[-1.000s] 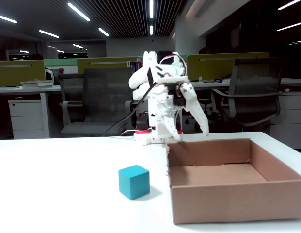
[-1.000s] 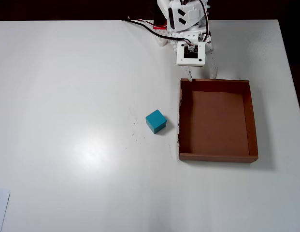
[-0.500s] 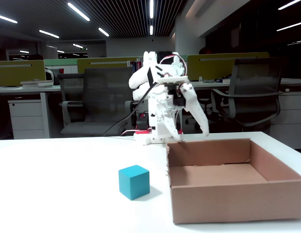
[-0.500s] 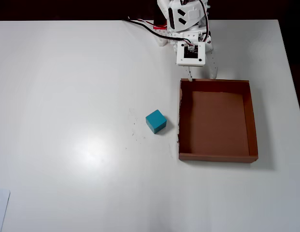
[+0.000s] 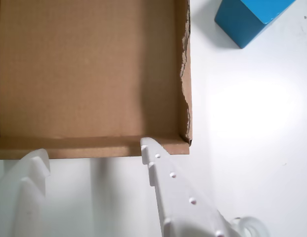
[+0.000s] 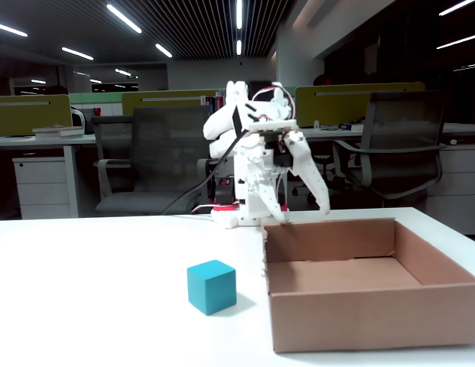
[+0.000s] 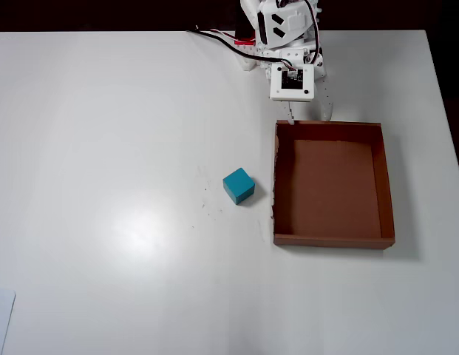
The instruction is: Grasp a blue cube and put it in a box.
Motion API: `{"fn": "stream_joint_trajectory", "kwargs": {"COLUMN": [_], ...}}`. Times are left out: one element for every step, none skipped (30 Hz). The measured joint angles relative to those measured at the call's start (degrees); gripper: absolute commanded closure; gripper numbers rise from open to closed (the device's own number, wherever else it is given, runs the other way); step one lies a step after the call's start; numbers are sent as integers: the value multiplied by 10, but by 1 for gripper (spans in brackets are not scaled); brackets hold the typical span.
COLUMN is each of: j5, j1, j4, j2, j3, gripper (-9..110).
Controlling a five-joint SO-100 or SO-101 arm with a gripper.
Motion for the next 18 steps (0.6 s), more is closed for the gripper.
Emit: {"fn": "stream_joint_trajectory", "kwargs": {"j5": [0,0,0,0,0,0,0,0,0,0,0,-1,-1,-1,-1,-1,-1,-1], "j1": [0,0,0,0,0,0,0,0,0,0,0,-1,-6,-13,-19,-19,-20,-20], "j4": [0,0,0,0,0,0,0,0,0,0,0,1,4,4,4,4,4,4], "j2": [0,0,0,0,0,0,0,0,0,0,0,0,0,0,0,0,0,0], "j3": [0,0,0,0,0,0,0,0,0,0,0,0,0,0,0,0,0,0], "gripper": [78,78,78,78,78,78,78,78,78,77,75,75,75,75,75,75,75,76]}}
